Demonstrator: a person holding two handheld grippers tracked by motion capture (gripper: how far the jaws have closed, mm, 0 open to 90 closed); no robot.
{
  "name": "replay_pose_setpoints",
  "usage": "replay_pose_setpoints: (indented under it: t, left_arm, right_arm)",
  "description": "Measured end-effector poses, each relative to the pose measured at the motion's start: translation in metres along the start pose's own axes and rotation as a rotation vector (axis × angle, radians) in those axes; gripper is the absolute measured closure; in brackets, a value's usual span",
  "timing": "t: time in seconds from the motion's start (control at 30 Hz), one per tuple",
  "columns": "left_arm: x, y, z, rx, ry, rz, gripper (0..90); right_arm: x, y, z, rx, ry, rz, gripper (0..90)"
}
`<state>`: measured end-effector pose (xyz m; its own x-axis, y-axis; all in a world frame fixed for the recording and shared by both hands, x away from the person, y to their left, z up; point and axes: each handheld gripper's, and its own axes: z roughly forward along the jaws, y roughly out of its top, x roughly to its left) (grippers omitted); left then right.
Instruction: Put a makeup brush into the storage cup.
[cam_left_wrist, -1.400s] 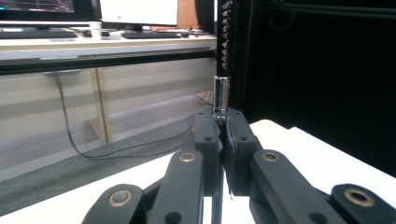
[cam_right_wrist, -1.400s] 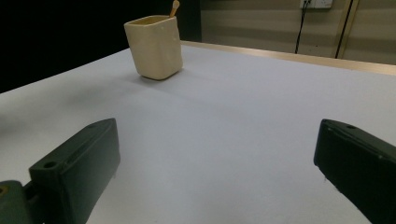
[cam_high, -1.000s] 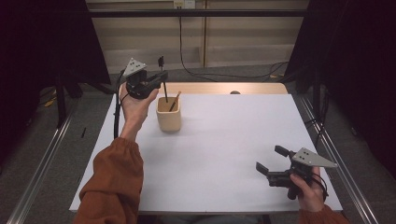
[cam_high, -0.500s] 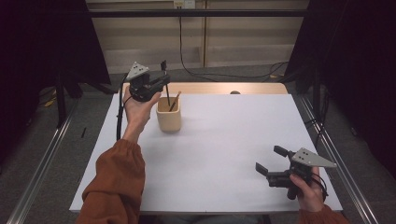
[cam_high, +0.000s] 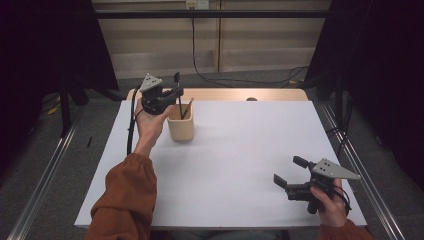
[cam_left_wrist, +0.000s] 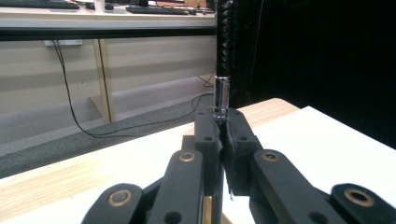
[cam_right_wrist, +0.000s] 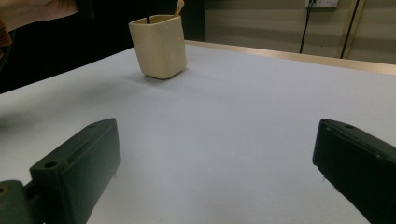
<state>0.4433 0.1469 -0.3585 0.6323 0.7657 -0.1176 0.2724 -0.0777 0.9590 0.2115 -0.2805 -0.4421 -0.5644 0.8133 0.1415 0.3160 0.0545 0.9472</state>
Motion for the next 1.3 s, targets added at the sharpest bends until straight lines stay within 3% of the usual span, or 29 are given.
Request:
replay_pose_setpoints:
  t: [0.77,1.3]
  left_arm:
    - [0.006,-0.03,0.002,0.035,0.011,-0.04,85.5]
    - [0.009,-0.046,0.01,0.05,0.022,-0.024,84.1]
  right_arm:
    - [0.0,0.0,0.001,0.005,0.004,0.001,0.6]
    - [0.0,0.0,0.0,0.003,0.004,0.0,0.8]
